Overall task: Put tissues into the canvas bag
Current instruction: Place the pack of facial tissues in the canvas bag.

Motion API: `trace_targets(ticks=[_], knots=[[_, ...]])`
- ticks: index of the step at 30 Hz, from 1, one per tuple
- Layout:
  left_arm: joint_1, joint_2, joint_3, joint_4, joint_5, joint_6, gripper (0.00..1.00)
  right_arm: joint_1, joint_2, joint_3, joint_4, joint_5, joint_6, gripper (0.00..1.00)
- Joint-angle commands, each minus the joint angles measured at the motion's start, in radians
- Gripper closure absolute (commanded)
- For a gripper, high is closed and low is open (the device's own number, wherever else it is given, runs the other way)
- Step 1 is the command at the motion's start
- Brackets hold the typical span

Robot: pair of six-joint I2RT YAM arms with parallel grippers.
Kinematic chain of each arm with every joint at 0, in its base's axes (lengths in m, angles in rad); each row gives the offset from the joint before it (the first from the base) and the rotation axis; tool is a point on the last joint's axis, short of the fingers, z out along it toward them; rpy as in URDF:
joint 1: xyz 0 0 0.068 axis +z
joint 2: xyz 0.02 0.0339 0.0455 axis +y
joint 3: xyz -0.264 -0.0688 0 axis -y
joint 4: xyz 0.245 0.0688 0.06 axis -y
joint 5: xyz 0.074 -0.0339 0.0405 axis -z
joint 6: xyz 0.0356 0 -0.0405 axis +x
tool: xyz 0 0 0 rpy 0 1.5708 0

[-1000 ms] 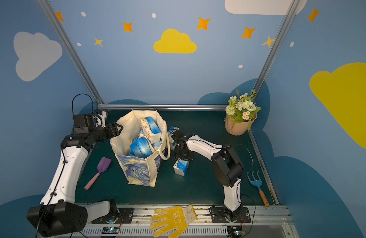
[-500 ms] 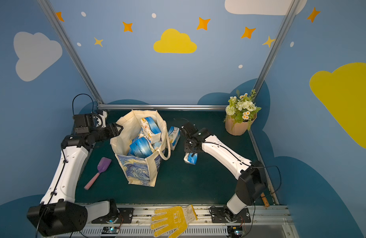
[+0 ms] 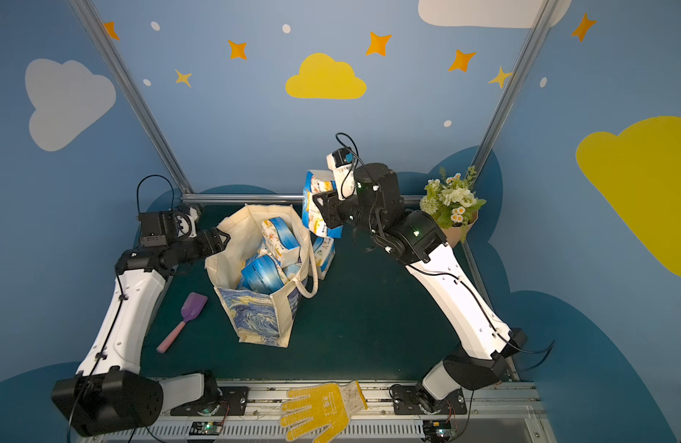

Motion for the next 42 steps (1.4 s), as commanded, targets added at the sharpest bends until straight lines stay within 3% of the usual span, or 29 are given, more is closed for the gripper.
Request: trace_targets(ticks=[1, 9, 14, 17, 20, 26, 34, 39, 42], knots=[[0.003, -0.010, 0.015, 0.011, -0.021, -0.024, 0.76, 0.028, 0.133, 0.084, -0.004, -0.242, -0.056, 0.68], [0.003, 0.021, 0.036, 0.009, 0.019, -0.037, 0.77, 0.097, 0.408, 0.351, -0.119, -0.351, -0.066, 0.66], [0.004, 0.018, 0.029, 0.020, 0.036, -0.046, 0.80, 0.113, 0.503, 0.369, -0.148, -0.341, -0.057, 0.66], [0.003, 0.025, 0.027, 0.025, 0.060, -0.050, 0.89, 0.122, 0.545, 0.381, -0.170, -0.332, -0.057, 0.64], [0.003, 0.038, 0.029, 0.031, 0.089, -0.060, 0.96, 0.130, 0.581, 0.406, -0.195, -0.334, -0.058, 0.56], [0.003, 0.054, 0.032, 0.042, 0.108, -0.078, 0.96, 0.142, 0.625, 0.446, -0.224, -0.386, -0.058, 0.30], [0.003, 0.049, 0.033, 0.045, 0.107, -0.074, 0.96, 0.095, 0.494, 0.369, -0.139, -0.270, -0.043, 0.24], [0.003, 0.035, 0.027, 0.054, 0.103, -0.067, 0.96, -0.024, 0.284, 0.085, 0.088, -0.047, 0.120, 0.22], [0.003, 0.018, 0.018, 0.071, 0.100, -0.061, 0.96, -0.129, 0.223, -0.035, 0.108, 0.067, 0.235, 0.23]])
